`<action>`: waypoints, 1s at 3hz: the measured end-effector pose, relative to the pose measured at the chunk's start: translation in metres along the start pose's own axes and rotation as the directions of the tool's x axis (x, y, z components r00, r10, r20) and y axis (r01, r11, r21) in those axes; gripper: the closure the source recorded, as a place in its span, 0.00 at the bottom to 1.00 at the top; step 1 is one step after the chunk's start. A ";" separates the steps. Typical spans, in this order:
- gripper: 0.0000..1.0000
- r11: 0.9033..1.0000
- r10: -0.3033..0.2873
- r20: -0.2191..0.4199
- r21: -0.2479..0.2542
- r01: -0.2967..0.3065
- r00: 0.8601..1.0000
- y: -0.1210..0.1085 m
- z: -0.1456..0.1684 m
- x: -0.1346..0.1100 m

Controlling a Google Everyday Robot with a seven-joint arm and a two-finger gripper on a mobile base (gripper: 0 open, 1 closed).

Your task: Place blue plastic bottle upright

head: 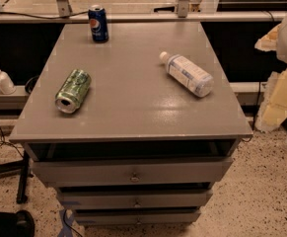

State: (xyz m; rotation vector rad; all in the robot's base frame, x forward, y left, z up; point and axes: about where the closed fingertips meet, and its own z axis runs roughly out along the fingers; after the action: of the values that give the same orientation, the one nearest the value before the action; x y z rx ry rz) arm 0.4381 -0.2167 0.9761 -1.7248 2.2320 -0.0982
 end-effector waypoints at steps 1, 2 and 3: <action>0.00 1.000 0.000 0.000 0.000 0.000 1.000 0.000 0.000 0.000; 0.00 1.000 -0.013 0.031 0.009 0.013 0.999 -0.005 0.004 -0.009; 0.00 0.999 0.025 0.133 0.031 -0.029 0.991 -0.034 0.022 -0.045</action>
Offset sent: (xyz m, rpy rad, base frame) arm 0.0196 0.0171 -0.0074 0.0560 -0.0222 0.0443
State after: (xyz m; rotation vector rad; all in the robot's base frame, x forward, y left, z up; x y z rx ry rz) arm 0.4860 -0.1802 0.9724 -1.6344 2.1454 -0.0133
